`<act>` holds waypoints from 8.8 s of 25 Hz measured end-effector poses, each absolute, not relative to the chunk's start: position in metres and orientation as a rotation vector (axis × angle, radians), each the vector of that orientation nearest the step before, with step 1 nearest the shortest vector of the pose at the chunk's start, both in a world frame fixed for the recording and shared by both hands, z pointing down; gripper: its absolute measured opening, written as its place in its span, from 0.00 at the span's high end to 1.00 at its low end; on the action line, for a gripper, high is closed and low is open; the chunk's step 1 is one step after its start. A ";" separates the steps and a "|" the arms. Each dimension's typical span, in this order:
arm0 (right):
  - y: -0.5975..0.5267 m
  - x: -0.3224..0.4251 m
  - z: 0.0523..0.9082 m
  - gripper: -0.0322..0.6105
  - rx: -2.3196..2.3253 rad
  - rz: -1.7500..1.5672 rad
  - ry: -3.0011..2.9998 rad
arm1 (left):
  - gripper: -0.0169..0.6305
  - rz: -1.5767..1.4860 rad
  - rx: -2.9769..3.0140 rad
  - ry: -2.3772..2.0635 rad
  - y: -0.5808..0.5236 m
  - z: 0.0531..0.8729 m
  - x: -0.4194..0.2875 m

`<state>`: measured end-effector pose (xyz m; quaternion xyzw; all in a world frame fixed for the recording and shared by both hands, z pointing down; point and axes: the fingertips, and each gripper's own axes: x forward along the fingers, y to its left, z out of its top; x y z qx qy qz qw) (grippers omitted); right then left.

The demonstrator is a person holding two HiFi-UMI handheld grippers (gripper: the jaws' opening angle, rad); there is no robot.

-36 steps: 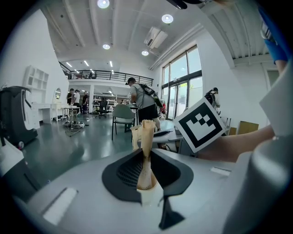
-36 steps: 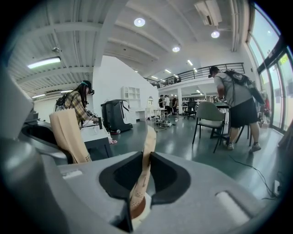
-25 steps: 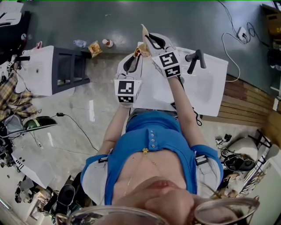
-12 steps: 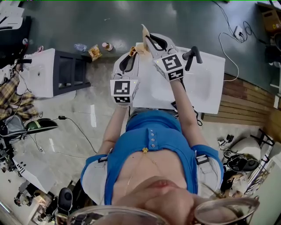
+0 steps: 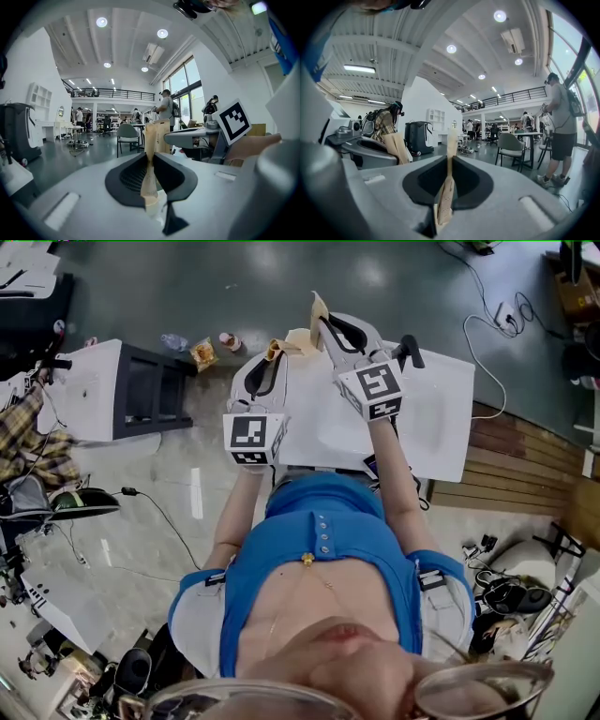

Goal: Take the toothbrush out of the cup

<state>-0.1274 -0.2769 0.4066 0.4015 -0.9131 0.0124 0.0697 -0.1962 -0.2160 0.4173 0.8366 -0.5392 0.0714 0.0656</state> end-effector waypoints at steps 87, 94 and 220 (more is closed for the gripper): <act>-0.146 0.020 0.436 0.91 1.541 0.253 -2.525 | 0.91 0.584 2.114 -1.205 -0.167 0.598 -0.188; -0.139 0.033 0.442 0.91 1.586 0.274 -2.479 | 0.91 0.583 2.038 -1.201 -0.170 0.629 -0.186; -0.048 0.322 0.530 0.92 1.651 0.611 -2.137 | 0.97 0.395 2.568 -0.968 -0.035 0.499 0.119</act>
